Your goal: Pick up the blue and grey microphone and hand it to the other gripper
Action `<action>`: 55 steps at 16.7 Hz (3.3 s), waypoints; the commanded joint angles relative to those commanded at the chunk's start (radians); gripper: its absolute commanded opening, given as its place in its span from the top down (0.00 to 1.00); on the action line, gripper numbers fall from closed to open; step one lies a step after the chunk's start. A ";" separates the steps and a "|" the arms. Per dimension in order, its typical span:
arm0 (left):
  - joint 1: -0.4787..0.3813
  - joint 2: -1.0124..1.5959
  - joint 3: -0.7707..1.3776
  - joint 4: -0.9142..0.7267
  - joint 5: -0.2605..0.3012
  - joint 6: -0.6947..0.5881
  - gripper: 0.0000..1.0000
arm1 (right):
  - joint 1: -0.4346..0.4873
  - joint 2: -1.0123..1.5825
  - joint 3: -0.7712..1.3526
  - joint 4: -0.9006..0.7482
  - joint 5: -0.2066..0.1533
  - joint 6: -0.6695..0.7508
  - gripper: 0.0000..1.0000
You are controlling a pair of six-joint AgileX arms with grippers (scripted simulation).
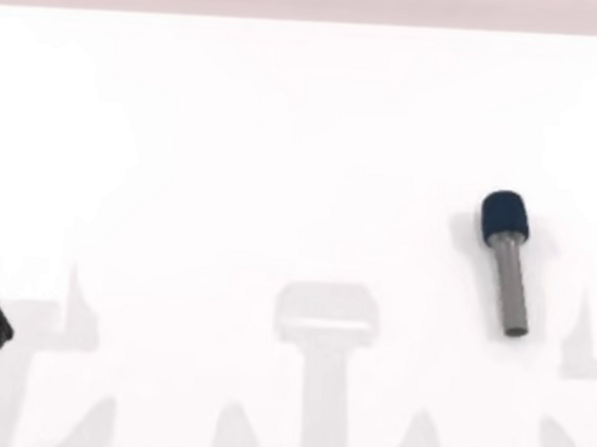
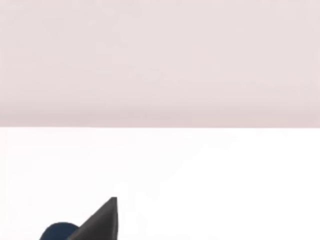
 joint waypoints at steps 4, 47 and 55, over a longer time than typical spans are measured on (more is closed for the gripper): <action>0.000 0.000 0.000 0.000 0.000 0.000 0.00 | 0.010 0.031 0.029 -0.022 0.000 0.010 0.00; 0.000 0.000 0.000 0.000 0.000 0.000 0.00 | 0.378 1.957 1.081 -0.597 0.024 0.416 0.00; 0.000 0.000 0.000 0.000 0.000 0.000 0.00 | 0.378 1.957 1.081 -0.597 0.024 0.416 0.38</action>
